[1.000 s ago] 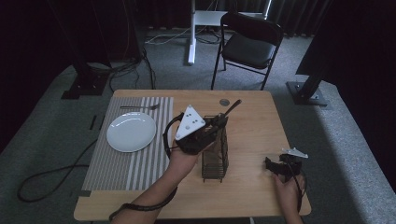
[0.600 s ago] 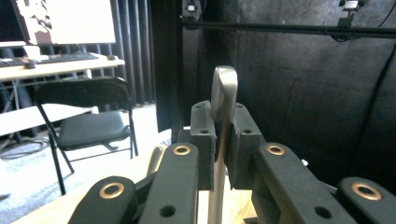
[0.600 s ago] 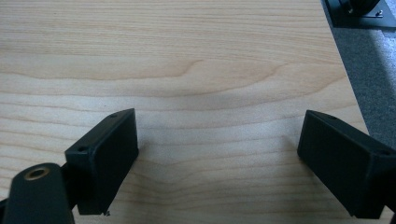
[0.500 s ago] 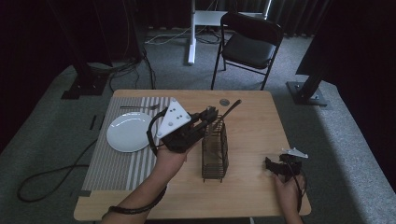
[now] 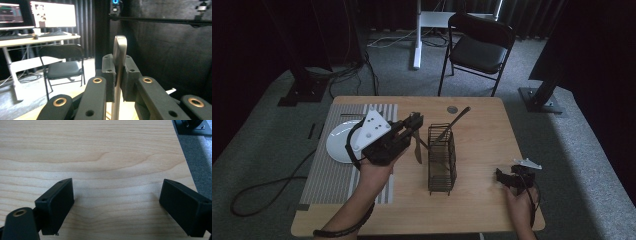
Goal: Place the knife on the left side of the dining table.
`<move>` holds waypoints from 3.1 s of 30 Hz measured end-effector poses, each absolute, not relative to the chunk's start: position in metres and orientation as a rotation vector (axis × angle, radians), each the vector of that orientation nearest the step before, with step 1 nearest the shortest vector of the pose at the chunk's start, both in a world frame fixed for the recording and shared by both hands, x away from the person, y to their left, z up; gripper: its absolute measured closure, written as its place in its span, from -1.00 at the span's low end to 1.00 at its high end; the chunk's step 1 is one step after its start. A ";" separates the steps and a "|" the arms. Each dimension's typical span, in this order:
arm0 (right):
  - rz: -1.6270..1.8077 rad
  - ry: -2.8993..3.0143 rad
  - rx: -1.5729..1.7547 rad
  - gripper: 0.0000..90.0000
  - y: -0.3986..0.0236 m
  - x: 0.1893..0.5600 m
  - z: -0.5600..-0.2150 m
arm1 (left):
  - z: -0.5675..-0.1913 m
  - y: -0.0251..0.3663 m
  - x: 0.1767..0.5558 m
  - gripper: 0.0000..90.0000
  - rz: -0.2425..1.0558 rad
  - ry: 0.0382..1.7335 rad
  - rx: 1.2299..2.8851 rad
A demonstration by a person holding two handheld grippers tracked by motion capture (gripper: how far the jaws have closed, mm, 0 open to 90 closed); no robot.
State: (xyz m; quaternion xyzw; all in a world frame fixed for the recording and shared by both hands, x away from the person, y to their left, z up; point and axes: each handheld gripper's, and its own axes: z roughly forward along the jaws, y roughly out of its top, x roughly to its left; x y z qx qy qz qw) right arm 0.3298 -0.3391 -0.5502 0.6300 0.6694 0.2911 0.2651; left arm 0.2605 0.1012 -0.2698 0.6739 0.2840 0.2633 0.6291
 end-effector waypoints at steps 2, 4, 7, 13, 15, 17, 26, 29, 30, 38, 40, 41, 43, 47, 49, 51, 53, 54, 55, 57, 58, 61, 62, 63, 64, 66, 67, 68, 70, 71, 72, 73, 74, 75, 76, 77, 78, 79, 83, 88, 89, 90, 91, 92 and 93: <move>0.786 1.809 1.702 -0.74 -0.339 0.330 -0.550 | -0.273 0.108 0.261 0.85 0.629 0.675 1.538; 0.786 1.809 1.702 -0.74 -0.339 0.330 -0.550 | -0.277 0.116 0.261 0.85 0.652 0.699 1.530; 0.785 1.809 1.702 -0.74 -0.339 0.330 -0.550 | -0.286 0.128 0.264 0.85 0.663 0.755 1.513; 0.786 1.809 1.702 -0.74 -0.339 0.330 -0.550 | -0.308 0.146 0.270 0.85 0.695 0.851 1.504; 0.785 1.809 1.703 -0.74 -0.339 0.330 -0.550 | -0.316 0.150 0.272 0.85 0.704 0.879 1.507; 0.786 1.809 1.703 -0.74 -0.339 0.330 -0.550 | -0.324 0.155 0.273 0.85 0.719 0.905 1.506; 0.787 1.807 1.703 -0.74 -0.339 0.330 -0.550 | -0.368 0.173 0.286 0.85 0.743 1.044 1.466; 0.787 1.807 1.703 -0.74 -0.339 0.330 -0.550 | -0.377 0.174 0.291 0.85 0.737 1.067 1.473; 0.786 1.808 1.702 -0.74 -0.339 0.330 -0.550 | -0.383 0.176 0.295 0.85 0.721 1.084 1.471; 0.786 1.808 1.703 -0.74 -0.339 0.330 -0.550 | -0.408 0.180 0.306 0.85 0.684 1.144 1.458; 0.786 1.808 1.703 -0.74 -0.339 0.330 -0.550 | -0.412 0.179 0.307 0.85 0.674 1.151 1.457; 0.786 1.808 1.703 -0.74 -0.339 0.330 -0.550 | -0.414 0.179 0.308 0.85 0.676 1.152 1.458; 0.786 1.808 1.703 -0.74 -0.339 0.330 -0.550 | -0.417 0.179 0.308 0.85 0.674 1.157 1.454; 0.786 1.807 1.703 -0.74 -0.339 0.330 -0.550 | -0.421 0.179 0.307 0.85 0.680 1.157 1.451; 0.786 1.808 1.703 -0.74 -0.339 0.330 -0.550 | -0.421 0.181 0.305 0.85 0.682 1.166 1.449; 0.785 1.808 1.703 -0.74 -0.339 0.330 -0.550 | -0.422 0.184 0.302 0.85 0.686 1.168 1.452; 0.785 1.809 1.703 -0.74 -0.339 0.330 -0.550 | -0.422 0.187 0.299 0.84 0.701 1.182 1.450; 0.785 1.809 1.703 -0.74 -0.339 0.330 -0.550 | -0.422 0.189 0.297 0.84 0.698 1.184 1.447; 0.785 1.809 1.703 -0.74 -0.339 0.330 -0.550 | -0.422 0.191 0.296 0.83 0.703 1.189 1.446; 0.785 1.809 1.703 -0.74 -0.339 0.330 -0.550 | -0.423 0.194 0.293 0.82 0.710 1.195 1.448; 0.785 1.809 1.703 -0.74 -0.339 0.330 -0.550 | -0.423 0.196 0.292 0.81 0.713 1.199 1.448; 0.786 1.808 1.704 -0.74 -0.339 0.330 -0.550 | -0.426 0.203 0.289 0.78 0.728 1.219 1.438; 0.786 1.808 1.704 -0.74 -0.339 0.330 -0.550 | -0.426 0.203 0.289 0.77 0.728 1.219 1.438; 0.786 1.808 1.704 -0.74 -0.339 0.330 -0.550 | -0.428 0.209 0.287 0.77 0.726 1.241 1.425; 0.786 1.808 1.704 -0.74 -0.339 0.330 -0.550 | -0.428 0.209 0.287 0.76 0.726 1.241 1.425; 0.786 1.808 1.704 -0.74 -0.339 0.330 -0.550 | -0.430 0.214 0.287 0.74 0.731 1.255 1.425; 0.786 1.808 1.705 -0.74 -0.339 0.330 -0.550 | -0.432 0.220 0.285 0.73 0.735 1.268 1.419; 0.786 1.808 1.705 -0.74 -0.339 0.330 -0.550 | -0.432 0.220 0.285 0.72 0.735 1.268 1.419; 0.786 1.808 1.704 -0.74 -0.339 0.330 -0.550 | -0.434 0.226 0.284 0.69 0.739 1.275 1.415; 0.786 1.807 1.704 -0.74 -0.339 0.330 -0.550 | -0.436 0.231 0.282 0.68 0.752 1.289 1.410; 0.786 1.807 1.704 -0.74 -0.339 0.330 -0.550 | -0.436 0.231 0.282 0.67 0.752 1.289 1.410; 0.786 1.808 1.704 -0.74 -0.339 0.330 -0.550 | -0.436 0.231 0.282 0.67 0.752 1.289 1.410; 0.786 1.808 1.704 -0.74 -0.339 0.330 -0.550 | -0.440 0.239 0.281 0.65 0.768 1.314 1.408; 0.786 1.808 1.704 -0.74 -0.339 0.330 -0.550 | -0.441 0.241 0.281 0.63 0.772 1.322 1.412; 0.786 1.808 1.704 -0.74 -0.339 0.330 -0.550 | -0.443 0.244 0.281 0.62 0.781 1.336 1.415; 0.786 1.808 1.704 -0.74 -0.339 0.330 -0.550 | -0.443 0.244 0.281 0.60 0.781 1.336 1.415; 0.786 1.807 1.704 -0.74 -0.339 0.330 -0.550 | -0.446 0.251 0.282 0.59 0.765 1.376 1.408; 0.786 1.807 1.704 -0.74 -0.339 0.330 -0.550 | -0.446 0.251 0.282 0.59 0.765 1.376 1.408; 0.786 1.808 1.704 -0.74 -0.339 0.330 -0.550 | -0.452 0.260 0.282 0.56 0.744 1.403 1.396; 0.786 1.808 1.704 -0.74 -0.339 0.330 -0.550 | -0.462 0.272 0.284 0.48 0.766 1.385 1.422; 0.786 1.808 1.704 -0.74 -0.339 0.330 -0.550 | -0.462 0.272 0.284 0.46 0.766 1.385 1.422; 0.786 1.808 1.704 -0.74 -0.339 0.330 -0.550 | -0.465 0.276 0.285 0.46 0.757 1.392 1.418; 0.786 1.807 1.704 -0.74 -0.339 0.330 -0.550 | -0.467 0.278 0.286 0.45 0.753 1.395 1.412; 0.786 1.807 1.704 -0.74 -0.339 0.330 -0.550 | -0.473 0.284 0.287 0.43 0.740 1.408 1.404; 0.786 1.807 1.704 -0.74 -0.339 0.330 -0.550 | -0.473 0.284 0.287 0.42 0.740 1.408 1.404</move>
